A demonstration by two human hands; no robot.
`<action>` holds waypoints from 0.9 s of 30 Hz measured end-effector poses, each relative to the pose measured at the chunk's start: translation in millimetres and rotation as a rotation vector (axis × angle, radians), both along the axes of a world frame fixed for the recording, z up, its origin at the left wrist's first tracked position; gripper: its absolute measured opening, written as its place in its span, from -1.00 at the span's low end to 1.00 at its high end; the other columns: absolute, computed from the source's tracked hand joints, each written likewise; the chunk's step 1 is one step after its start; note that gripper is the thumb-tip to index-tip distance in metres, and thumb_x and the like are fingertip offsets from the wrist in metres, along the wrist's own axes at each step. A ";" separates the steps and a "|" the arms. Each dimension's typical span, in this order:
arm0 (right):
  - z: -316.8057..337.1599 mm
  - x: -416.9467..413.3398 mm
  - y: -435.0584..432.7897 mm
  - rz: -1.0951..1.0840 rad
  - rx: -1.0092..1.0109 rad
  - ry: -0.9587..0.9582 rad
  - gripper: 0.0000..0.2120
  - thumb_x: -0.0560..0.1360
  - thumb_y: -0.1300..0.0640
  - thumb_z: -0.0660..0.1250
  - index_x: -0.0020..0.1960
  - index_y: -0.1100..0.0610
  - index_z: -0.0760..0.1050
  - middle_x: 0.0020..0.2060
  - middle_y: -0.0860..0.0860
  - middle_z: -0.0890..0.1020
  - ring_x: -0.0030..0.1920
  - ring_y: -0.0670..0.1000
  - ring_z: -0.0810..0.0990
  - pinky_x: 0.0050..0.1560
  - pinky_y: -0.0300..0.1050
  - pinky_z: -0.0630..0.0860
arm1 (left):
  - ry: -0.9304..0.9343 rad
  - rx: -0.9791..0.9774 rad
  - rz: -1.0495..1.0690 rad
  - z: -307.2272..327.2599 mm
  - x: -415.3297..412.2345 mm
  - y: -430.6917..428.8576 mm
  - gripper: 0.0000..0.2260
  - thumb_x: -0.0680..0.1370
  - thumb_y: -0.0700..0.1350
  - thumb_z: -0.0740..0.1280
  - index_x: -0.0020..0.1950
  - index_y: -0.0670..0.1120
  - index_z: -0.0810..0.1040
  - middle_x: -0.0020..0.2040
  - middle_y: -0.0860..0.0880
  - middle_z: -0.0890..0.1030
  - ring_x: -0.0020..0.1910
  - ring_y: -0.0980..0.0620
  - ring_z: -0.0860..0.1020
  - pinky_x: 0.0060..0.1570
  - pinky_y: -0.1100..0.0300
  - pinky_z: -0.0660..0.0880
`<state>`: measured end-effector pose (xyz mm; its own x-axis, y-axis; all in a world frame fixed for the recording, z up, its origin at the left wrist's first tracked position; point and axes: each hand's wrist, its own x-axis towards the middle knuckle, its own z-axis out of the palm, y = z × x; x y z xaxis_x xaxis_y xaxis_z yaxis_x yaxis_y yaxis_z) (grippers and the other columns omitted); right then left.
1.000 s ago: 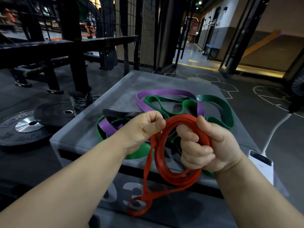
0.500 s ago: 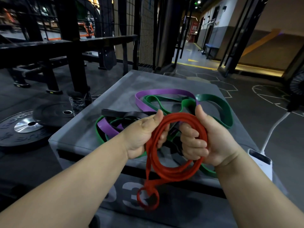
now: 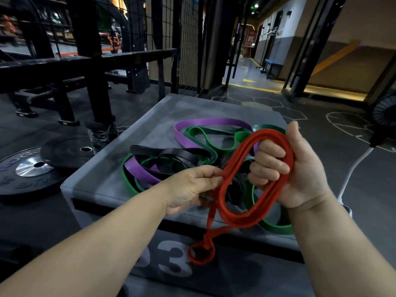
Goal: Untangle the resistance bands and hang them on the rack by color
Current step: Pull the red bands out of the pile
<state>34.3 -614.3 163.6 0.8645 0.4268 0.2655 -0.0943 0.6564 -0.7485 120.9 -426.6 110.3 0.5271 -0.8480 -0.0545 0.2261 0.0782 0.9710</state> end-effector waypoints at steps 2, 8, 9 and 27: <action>2.3 -0.4 -5.1 0.027 0.063 0.012 -0.50 0.60 -0.22 0.14 -0.16 0.23 0.43 -0.44 0.03 0.36 -0.39 0.03 0.48 -0.26 -0.09 0.32 | 0.005 -0.010 0.020 0.9 -1.9 -2.5 -0.91 0.54 -0.15 0.28 0.02 -0.07 0.52 -0.26 0.04 0.61 -0.31 0.11 0.55 -0.19 0.18 0.51; 8.7 -2.4 -19.4 0.015 0.162 0.050 -0.48 0.60 -0.25 0.11 -0.14 0.22 0.42 -0.47 -0.02 0.35 -0.52 -0.07 0.34 -0.44 -0.20 0.28 | -0.076 -0.070 0.136 4.4 -4.5 -6.0 -0.86 0.54 -0.03 0.32 -0.03 -0.09 0.46 -0.25 -0.07 0.51 -0.37 0.09 0.46 -0.42 0.29 0.42; 9.6 -2.8 -20.9 0.015 0.173 0.051 -0.48 0.60 -0.26 0.11 -0.14 0.22 0.42 -0.48 -0.03 0.35 -0.53 -0.09 0.33 -0.45 -0.20 0.27 | -0.130 -0.055 0.126 5.0 -5.2 -5.7 -0.85 0.50 -0.06 0.36 -0.04 -0.10 0.45 -0.25 -0.06 0.50 -0.38 0.11 0.45 -0.42 0.30 0.41; 17.8 -10.5 -32.4 -0.039 0.264 0.102 -0.51 0.59 -0.24 0.15 -0.09 0.22 0.42 -0.44 -0.05 0.36 -0.49 -0.09 0.35 -0.41 -0.22 0.29 | -0.507 0.396 -0.057 -4.7 -10.4 -8.6 -0.90 0.47 -0.15 0.30 -0.17 0.04 0.56 -0.18 0.04 0.65 -0.23 0.20 0.57 -0.16 0.24 0.50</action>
